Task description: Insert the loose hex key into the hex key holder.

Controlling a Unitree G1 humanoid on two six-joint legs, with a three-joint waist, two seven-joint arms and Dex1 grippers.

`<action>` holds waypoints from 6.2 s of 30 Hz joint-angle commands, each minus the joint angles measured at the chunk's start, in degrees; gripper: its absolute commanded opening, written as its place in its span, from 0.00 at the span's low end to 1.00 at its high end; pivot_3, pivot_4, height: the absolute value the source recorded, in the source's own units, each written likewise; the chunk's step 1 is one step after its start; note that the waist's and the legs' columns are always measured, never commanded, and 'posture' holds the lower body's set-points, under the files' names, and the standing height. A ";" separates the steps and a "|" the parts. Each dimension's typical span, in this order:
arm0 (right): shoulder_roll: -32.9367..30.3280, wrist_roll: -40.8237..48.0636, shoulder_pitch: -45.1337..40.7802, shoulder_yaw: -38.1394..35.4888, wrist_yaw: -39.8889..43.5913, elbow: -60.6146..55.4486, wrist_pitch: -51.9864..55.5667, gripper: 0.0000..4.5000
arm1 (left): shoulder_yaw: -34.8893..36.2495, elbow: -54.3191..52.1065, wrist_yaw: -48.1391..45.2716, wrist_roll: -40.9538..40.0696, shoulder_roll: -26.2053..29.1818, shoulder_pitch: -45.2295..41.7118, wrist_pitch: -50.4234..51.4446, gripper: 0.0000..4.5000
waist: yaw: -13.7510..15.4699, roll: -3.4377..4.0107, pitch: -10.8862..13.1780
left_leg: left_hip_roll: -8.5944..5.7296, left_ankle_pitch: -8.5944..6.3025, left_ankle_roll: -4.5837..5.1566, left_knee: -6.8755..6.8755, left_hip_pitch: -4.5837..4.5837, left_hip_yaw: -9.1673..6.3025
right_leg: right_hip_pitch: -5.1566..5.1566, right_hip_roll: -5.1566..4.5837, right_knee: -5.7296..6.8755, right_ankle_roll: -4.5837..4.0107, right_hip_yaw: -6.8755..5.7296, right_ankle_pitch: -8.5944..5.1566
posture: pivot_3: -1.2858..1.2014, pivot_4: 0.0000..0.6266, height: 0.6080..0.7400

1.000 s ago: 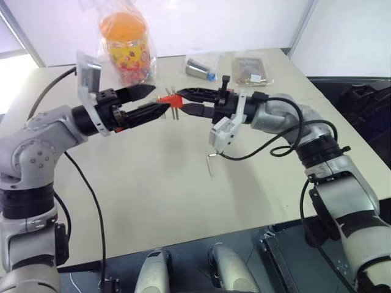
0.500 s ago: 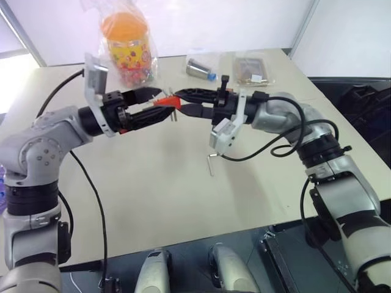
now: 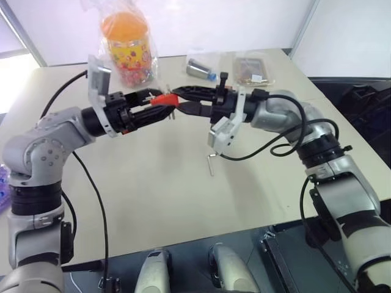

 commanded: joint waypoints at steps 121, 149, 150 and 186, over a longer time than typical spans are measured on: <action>37.09 55.42 18.06 -15.63 7.37 -30.28 64.79 0.01 | 2.17 -8.98 13.25 -2.74 -1.76 3.80 -1.24 0.00 | 1.25 -0.12 -0.02 | 0.08 -0.01 0.02 -0.06 -0.15 -0.10 | -0.10 0.08 -0.05 -0.02 -0.10 -0.02 | 0.52 0.24 1.00; 38.41 52.34 17.64 -14.85 7.91 -27.48 61.98 0.01 | 1.26 -9.10 13.03 -3.23 -2.15 3.62 -1.24 0.00 | 1.24 -0.12 -0.02 | 0.08 -0.01 0.02 -0.07 -0.15 -0.10 | -0.11 0.08 -0.06 -0.02 -0.10 -0.02 | 0.52 0.24 1.00; 38.38 52.28 17.71 -14.88 7.94 -27.49 61.98 0.01 | 1.26 -9.08 13.00 -3.19 -2.14 3.69 -1.29 0.00 | 1.24 -0.12 -0.02 | 0.08 -0.01 0.02 -0.07 -0.15 -0.10 | -0.11 0.08 -0.06 -0.02 -0.10 -0.02 | 0.52 0.24 1.00; 37.69 51.39 18.85 -14.58 8.26 -27.15 61.12 0.01 | 1.69 -8.00 13.05 -3.25 -1.96 2.30 -1.43 0.00 | 1.24 -0.12 -0.02 | 0.08 -0.01 0.02 -0.08 -0.15 -0.10 | -0.11 0.08 -0.06 -0.02 -0.10 -0.02 | 0.52 0.24 1.00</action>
